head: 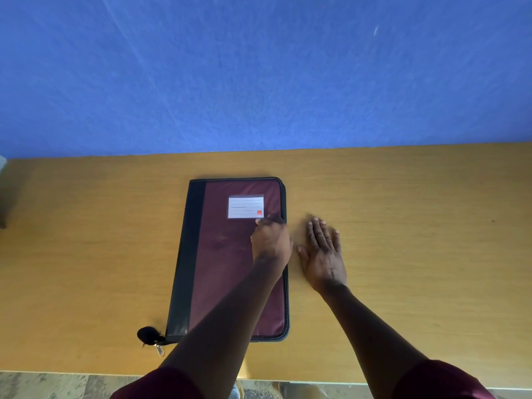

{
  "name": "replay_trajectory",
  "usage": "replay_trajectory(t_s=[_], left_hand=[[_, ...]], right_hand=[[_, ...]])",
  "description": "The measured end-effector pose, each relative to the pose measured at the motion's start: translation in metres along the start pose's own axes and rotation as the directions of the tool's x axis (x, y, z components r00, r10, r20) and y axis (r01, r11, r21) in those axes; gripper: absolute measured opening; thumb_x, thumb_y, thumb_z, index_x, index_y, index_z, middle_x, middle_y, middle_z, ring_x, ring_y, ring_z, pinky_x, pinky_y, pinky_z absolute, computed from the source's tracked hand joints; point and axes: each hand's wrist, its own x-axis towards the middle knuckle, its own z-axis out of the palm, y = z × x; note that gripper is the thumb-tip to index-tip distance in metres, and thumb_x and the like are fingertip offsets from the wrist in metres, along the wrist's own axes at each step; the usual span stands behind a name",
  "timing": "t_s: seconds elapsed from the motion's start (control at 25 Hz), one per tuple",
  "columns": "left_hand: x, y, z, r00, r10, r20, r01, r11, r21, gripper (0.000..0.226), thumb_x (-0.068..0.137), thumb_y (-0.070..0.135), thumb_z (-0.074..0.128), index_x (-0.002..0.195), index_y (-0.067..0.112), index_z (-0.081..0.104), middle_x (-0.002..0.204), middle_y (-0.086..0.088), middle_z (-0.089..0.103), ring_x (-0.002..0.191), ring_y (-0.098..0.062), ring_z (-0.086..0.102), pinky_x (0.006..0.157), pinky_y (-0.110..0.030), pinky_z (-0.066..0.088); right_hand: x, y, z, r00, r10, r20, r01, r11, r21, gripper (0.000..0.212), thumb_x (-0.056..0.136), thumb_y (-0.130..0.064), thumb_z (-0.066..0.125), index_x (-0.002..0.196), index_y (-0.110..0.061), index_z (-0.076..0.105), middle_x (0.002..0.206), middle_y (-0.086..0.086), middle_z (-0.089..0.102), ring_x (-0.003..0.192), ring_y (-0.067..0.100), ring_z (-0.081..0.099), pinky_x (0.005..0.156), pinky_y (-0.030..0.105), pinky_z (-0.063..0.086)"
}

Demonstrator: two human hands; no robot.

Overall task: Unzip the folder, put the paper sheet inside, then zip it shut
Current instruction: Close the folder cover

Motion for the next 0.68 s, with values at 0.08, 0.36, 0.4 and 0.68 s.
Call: replay_trajectory(t_s=[0.08,0.36,0.4,0.68], left_hand=[[0.0,0.001,0.007,1.0,-0.003,0.006,0.003,1.0,0.024,0.067,0.093,0.044,0.057,0.135,-0.006,0.046,0.124,-0.033,0.059,0.091,-0.032,0.07,0.064,-0.035,0.06],[-0.014,-0.017,0.033,0.997,0.013,-0.078,-0.013,1.0,-0.006,0.052,0.081,0.034,0.074,0.125,0.007,0.065,0.113,-0.024,0.069,0.084,-0.027,0.066,0.057,-0.031,0.054],[-0.018,-0.02,0.037,0.995,0.029,-0.098,-0.031,0.999,-0.02,0.051,0.084,0.027,0.072,0.13,0.007,0.061,0.119,-0.025,0.066,0.089,-0.029,0.065,0.063,-0.034,0.055],[-0.045,-0.048,0.055,0.988,0.093,-0.125,-0.12,0.966,-0.229,0.058,0.103,0.031,0.037,0.157,0.019,0.019,0.164,-0.007,0.018,0.146,-0.033,0.023,0.116,-0.047,0.027]], right_hand=[[0.0,0.0,0.0,1.0,0.0,-0.002,0.0,1.0,0.007,0.066,0.1,-0.047,0.018,0.154,-0.011,0.008,0.163,0.006,0.002,0.15,0.018,-0.006,0.121,0.043,0.001],[0.0,-0.005,-0.002,0.999,0.034,0.041,-0.034,0.999,0.006,0.065,0.1,-0.045,0.016,0.155,-0.013,0.0,0.163,0.004,-0.006,0.149,0.016,-0.013,0.121,0.042,-0.005],[-0.001,-0.007,-0.003,0.997,0.05,0.058,-0.05,0.999,0.006,0.065,0.101,-0.044,0.018,0.155,-0.014,-0.003,0.163,0.004,-0.01,0.149,0.017,-0.016,0.121,0.042,-0.007],[-0.02,-0.033,-0.005,0.992,0.11,0.065,-0.118,0.981,0.151,0.06,0.103,-0.032,0.025,0.154,-0.008,0.003,0.163,0.009,-0.006,0.148,0.022,-0.017,0.121,0.044,-0.007]])
